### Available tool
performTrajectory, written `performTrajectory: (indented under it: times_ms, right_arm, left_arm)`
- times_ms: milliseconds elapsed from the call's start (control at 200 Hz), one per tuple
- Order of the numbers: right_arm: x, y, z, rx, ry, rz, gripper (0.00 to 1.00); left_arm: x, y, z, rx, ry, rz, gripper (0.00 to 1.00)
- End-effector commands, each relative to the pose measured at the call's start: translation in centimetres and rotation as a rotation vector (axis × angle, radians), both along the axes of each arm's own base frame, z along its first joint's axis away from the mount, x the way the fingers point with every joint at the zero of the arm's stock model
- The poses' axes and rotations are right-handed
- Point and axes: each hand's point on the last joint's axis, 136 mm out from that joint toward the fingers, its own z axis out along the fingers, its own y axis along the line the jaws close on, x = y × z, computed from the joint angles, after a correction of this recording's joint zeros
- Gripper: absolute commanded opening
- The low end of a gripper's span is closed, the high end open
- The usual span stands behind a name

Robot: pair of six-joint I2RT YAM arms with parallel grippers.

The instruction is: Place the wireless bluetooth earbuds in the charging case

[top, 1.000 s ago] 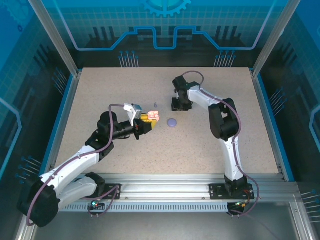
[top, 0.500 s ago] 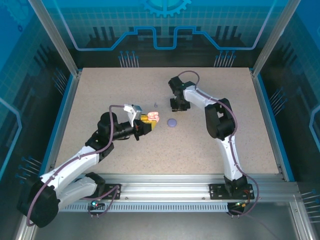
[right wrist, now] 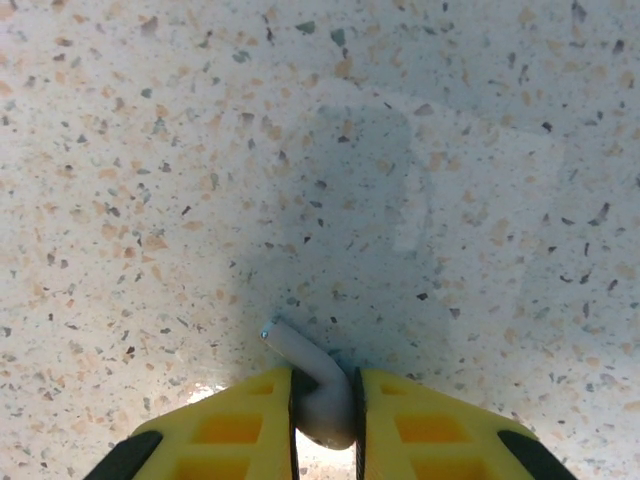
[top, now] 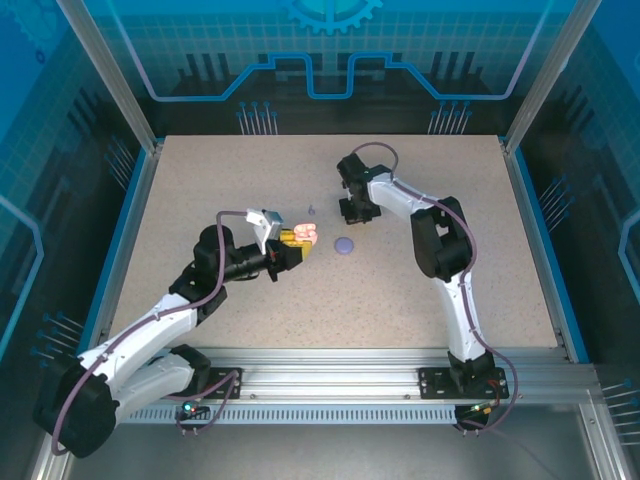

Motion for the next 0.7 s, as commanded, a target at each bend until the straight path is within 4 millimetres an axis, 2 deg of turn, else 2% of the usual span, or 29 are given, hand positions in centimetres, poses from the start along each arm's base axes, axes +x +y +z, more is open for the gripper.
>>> performTrajectory:
  times_ms: [0, 305, 590, 695]
  right_arm:
    - [-2.7, -2.5, -1.6, -0.057, 0.094, 0.053, 0.2]
    - [-5.4, -4.5, 1.3, -0.043, 0.09, 0.263, 0.18]
    - [-8.7, -3.9, 1.3, 0.015, 0.133, 0.45, 0.18]
    - [-9.2, -3.9, 1.3, -0.005, 0.14, 0.477, 0.23]
  left_arm:
    - [-0.3, 0.2, -0.1, 0.002, -0.002, 0.008, 0.0]
    - [-0.3, 0.2, -0.5, 0.009, -0.002, 0.011, 0.0]
    - [-0.4, 0.2, -0.9, 0.024, 0.002, 0.006, 0.0]
    - [-0.3, 0.2, -0.9, 0.025, 0.003, 0.006, 0.0]
